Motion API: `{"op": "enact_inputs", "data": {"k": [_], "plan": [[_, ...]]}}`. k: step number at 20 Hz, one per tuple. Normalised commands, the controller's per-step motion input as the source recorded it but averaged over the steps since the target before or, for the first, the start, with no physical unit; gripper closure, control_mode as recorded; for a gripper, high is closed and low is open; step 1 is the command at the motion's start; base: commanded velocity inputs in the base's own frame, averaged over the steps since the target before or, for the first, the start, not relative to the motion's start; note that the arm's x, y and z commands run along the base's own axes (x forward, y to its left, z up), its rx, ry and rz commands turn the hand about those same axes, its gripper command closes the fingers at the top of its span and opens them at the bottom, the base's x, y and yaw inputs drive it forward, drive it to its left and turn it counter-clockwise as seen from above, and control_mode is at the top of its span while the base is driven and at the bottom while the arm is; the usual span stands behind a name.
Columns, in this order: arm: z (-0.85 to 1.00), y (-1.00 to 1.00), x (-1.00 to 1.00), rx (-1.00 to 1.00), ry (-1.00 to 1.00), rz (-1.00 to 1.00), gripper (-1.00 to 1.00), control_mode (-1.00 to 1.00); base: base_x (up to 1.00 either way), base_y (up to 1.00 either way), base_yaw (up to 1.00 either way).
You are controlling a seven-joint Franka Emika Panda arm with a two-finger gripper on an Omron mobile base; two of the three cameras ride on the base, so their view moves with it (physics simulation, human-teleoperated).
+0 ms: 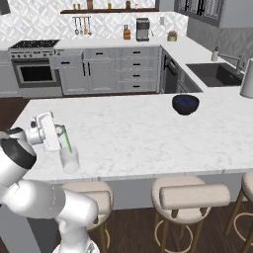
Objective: Take a straw from the drawer in front and place it inside the glass cup on the dining counter.
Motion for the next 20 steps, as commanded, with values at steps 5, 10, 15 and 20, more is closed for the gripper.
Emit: {"op": "enact_inputs", "data": {"k": [5,10,15,20], "plan": [[-0.16,0.00,0.00,0.00,-0.08,0.00,1.00,-1.00,0.00,0.00,0.00],[-0.03,0.00,0.01,0.00,-0.07,0.00,1.00,-1.00,0.00,0.00,0.00],[-0.02,0.00,-0.10,0.00,-0.03,-0.01,1.00,-1.00,0.00,0.00,0.00],[-0.14,-0.04,-0.46,0.00,0.00,-0.08,1.00,-1.00,0.00,0.00,0.00]]}}
